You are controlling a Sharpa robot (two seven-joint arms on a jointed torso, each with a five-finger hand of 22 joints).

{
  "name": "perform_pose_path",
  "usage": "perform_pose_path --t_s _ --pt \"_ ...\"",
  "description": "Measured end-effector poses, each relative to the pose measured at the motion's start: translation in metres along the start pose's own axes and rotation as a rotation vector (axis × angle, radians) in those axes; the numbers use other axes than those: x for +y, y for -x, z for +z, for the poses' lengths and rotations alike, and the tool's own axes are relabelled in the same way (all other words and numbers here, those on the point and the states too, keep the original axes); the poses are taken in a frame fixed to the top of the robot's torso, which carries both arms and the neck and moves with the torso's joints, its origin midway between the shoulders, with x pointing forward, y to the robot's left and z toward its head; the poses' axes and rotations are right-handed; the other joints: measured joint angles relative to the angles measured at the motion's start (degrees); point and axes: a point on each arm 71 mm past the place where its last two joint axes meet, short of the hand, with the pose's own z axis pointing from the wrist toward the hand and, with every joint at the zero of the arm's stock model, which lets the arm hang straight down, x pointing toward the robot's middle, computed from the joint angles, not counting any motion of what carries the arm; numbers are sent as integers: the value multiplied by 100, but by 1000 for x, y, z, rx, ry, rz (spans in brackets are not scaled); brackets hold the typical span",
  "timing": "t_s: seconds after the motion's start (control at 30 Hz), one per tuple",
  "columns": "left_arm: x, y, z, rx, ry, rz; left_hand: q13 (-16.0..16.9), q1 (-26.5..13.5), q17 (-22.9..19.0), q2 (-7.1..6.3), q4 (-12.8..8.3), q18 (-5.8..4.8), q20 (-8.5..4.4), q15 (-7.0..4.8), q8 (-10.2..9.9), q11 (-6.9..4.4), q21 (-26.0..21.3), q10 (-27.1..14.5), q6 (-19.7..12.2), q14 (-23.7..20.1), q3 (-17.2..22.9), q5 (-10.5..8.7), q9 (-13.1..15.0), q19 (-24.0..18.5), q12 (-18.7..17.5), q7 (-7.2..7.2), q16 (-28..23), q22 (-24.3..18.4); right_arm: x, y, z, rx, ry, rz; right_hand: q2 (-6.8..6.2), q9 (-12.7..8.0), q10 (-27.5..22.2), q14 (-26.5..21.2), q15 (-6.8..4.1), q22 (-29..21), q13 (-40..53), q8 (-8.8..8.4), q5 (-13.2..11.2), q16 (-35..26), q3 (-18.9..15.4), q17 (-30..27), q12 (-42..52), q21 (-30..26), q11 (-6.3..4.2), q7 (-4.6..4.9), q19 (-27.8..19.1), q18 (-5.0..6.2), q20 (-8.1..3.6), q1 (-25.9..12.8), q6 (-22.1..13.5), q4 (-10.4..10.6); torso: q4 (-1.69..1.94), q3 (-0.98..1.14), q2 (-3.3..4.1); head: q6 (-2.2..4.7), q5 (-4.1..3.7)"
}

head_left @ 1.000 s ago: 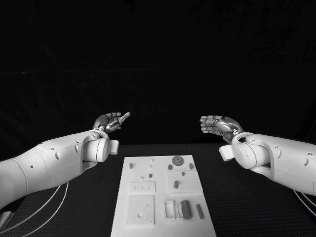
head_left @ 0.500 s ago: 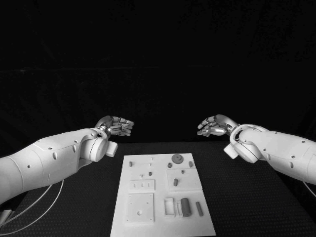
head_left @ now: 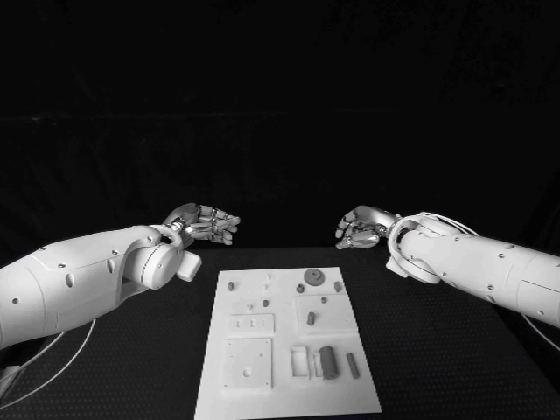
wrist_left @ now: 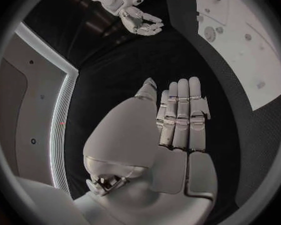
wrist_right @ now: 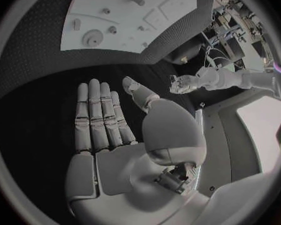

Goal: Assemble the parts on the task board

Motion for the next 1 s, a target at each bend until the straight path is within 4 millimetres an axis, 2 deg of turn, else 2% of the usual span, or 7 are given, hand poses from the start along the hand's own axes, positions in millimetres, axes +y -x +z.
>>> perform_pose_path --t_s 0.03,0.1,0.33,0.5,0.57,0.83,1.0 --pt "-1 -1 -2 8 -4 0 1 -95 11 -48 0 -34 -30 1 -58 16 -38 16 3 36 -7 0 -26 37 -71 26 -41 -17 3 0 1 5 9 -19 -8 9 129 189 -95 0 25 -70 0 67 0 141 -46 85 -41 -7 204 2 -67 -8 59 0 1 -1 14 0 -7" --pt "-4 -3 -6 20 -11 0 1 -119 18 -70 0 -42 -45 2 -114 16 -98 16 1 36 -7 0 -48 52 -159 39 -104 -38 10 -1 5 15 27 -63 -39 10 200 288 -159 0 44 -105 0 97 0 232 -76 129 -60 -21 318 3 -111 9 87 0 6 -3 46 5 -30" --pt "-12 -9 -17 54 -36 -2 1 -125 22 -77 1 -78 -50 24 -149 16 -163 16 1 14 -7 0 -55 48 -274 39 -172 -58 27 -8 15 46 75 -194 -44 31 225 311 -182 -1 57 -105 0 97 16 326 -132 153 -85 -68 340 3 -133 16 191 -15 55 -17 168 16 -93" --pt "-23 -15 -25 82 -61 -5 1 -125 21 -76 -14 -93 -68 24 -149 16 -167 16 -1 14 8 0 -54 29 -274 42 -195 -64 42 -16 23 60 105 -272 -44 43 352 432 -221 -1 91 -128 0 97 16 433 -142 231 -130 -117 469 2 -180 16 299 -15 99 -20 266 60 -112" --pt "-24 -18 -27 90 -65 -6 0 -125 22 -76 -15 -94 -68 24 -149 16 -167 16 -7 14 9 0 -54 29 -303 71 -198 -64 45 -21 24 66 113 -288 -41 43 373 453 -242 -1 97 -128 0 97 16 449 -165 231 -109 -119 471 1 -182 14 301 -15 115 -21 299 74 -116" --pt "-27 -30 -30 117 -77 -9 0 -125 35 -76 -15 -124 -68 24 -183 39 -196 -7 1 14 9 0 -60 29 -335 80 -227 -70 50 -40 24 98 133 -363 -19 49 393 453 -242 -2 103 -151 0 97 16 480 -192 261 -130 -117 491 0 -202 -8 340 -15 224 -43 458 135 -125" --pt "-27 -31 -34 121 -79 -11 0 -124 41 -76 -15 -128 -73 27 -183 39 -218 -7 -19 11 9 0 -60 35 -362 100 -238 -70 55 -53 23 126 151 -410 -19 49 393 453 -242 -2 102 -185 0 97 31 502 -242 261 -130 -117 491 73 -202 -8 340 -31 285 -54 547 156 -142"
